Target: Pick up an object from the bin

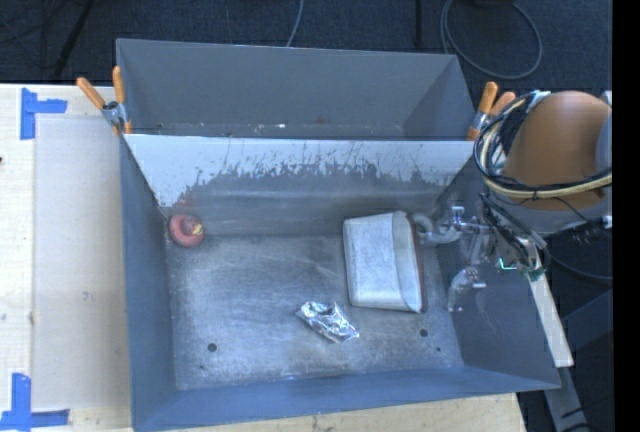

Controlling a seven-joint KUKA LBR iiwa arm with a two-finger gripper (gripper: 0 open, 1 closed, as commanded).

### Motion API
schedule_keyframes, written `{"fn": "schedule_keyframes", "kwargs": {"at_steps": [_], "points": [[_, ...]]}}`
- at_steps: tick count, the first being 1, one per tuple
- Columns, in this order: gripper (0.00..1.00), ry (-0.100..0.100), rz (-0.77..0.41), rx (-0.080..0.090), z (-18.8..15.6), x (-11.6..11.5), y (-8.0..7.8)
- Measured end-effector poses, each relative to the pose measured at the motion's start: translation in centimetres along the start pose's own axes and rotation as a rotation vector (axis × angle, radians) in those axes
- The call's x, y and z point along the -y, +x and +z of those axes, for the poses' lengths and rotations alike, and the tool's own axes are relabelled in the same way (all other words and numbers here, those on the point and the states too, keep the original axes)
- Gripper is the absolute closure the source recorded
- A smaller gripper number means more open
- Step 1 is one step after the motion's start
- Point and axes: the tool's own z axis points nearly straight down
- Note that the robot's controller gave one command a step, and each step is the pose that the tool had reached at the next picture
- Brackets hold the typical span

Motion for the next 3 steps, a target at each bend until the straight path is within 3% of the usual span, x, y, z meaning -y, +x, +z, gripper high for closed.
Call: {"fn": "schedule_keyframes", "kwargs": {"at_steps": [1, 2, 3], "points": [[0.0, 0.004, -0.082, 0.015, 6.5, -3.4, 6.6], [0.0, 0.003, -0.347, 0.009, 6.2, -2.8, 5.1], [1.0, 0.005, -0.348, 0.011, 6.1, -2.8, 5.1]]}}
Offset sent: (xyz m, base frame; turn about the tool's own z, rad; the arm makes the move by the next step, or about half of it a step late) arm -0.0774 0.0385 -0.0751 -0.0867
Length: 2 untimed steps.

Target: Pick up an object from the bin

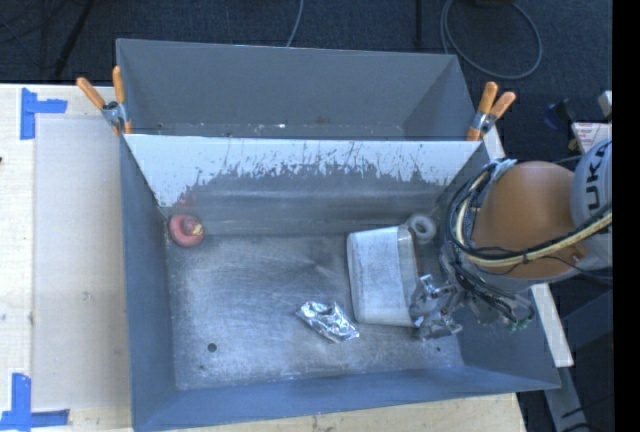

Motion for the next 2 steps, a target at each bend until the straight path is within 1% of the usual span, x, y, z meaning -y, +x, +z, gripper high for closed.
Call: {"fn": "schedule_keyframes", "kwargs": {"at_steps": [1, 2], "points": [[1.0, 0.0, 0.017, 0.004, -11.3, -3.1, -1.3], [1.0, 0.002, -0.205, 0.003, -27.6, 0.3, 2.1]]}}
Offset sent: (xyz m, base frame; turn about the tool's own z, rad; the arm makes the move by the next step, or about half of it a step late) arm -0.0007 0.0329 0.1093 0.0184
